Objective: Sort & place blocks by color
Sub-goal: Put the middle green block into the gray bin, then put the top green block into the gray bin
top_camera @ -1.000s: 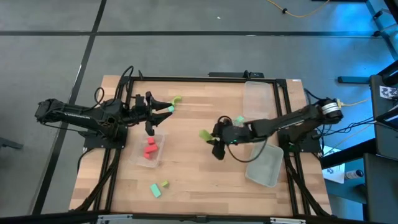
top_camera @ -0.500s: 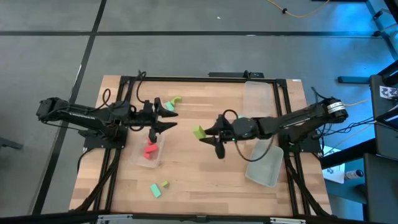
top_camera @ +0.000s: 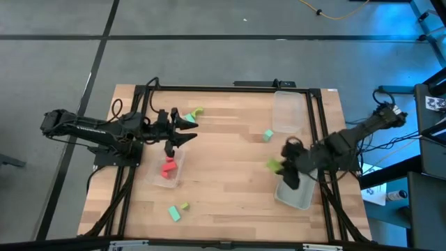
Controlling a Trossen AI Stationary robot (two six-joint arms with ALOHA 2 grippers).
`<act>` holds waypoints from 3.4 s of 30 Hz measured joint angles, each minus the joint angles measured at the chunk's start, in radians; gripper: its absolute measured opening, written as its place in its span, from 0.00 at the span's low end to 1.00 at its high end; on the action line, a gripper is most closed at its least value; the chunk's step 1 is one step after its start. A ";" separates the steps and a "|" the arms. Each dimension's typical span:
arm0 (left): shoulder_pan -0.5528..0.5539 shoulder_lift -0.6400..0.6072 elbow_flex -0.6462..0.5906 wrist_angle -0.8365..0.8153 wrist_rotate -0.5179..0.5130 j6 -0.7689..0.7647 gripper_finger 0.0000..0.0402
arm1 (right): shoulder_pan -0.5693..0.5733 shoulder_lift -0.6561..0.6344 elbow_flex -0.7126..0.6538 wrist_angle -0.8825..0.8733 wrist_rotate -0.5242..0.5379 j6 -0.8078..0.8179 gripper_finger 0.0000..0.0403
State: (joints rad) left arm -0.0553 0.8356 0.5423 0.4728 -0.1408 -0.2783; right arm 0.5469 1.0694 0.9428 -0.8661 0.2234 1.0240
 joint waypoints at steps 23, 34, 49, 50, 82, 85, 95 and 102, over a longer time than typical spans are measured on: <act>0.001 0.000 0.000 0.012 -0.006 0.000 0.47 | 0.188 0.108 -0.401 0.093 -0.197 0.901 0.33; 0.001 0.000 0.000 0.024 -0.003 0.075 0.47 | 0.182 0.110 -0.389 0.089 -0.243 0.930 0.46; 0.001 -0.038 -0.001 0.033 0.022 0.049 0.47 | 0.164 0.033 -0.064 -0.044 0.056 0.716 0.93; 0.001 -0.048 -0.001 0.029 0.034 0.046 0.47 | 0.148 0.034 -0.060 0.007 0.130 0.687 0.93; 0.029 -0.092 0.000 -0.147 -0.065 -0.139 0.47 | -0.559 0.130 -0.221 1.515 -0.333 -0.454 0.93; 0.029 -0.079 0.000 -0.151 -0.086 -0.140 0.47 | -0.558 0.130 -0.221 1.515 -0.332 -0.454 0.93; 0.407 0.156 0.298 -0.815 0.090 -0.199 0.47 | -0.565 0.130 -0.220 1.511 -0.322 -0.457 0.93; 0.688 0.501 0.368 -0.883 0.312 -0.104 0.47 | -0.564 0.130 -0.220 1.475 -0.322 -0.415 0.93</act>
State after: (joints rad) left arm 0.6323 1.3366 0.9100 -0.4106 0.1710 -0.3827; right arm -0.0170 1.1995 0.7231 0.6092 -0.0990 0.6090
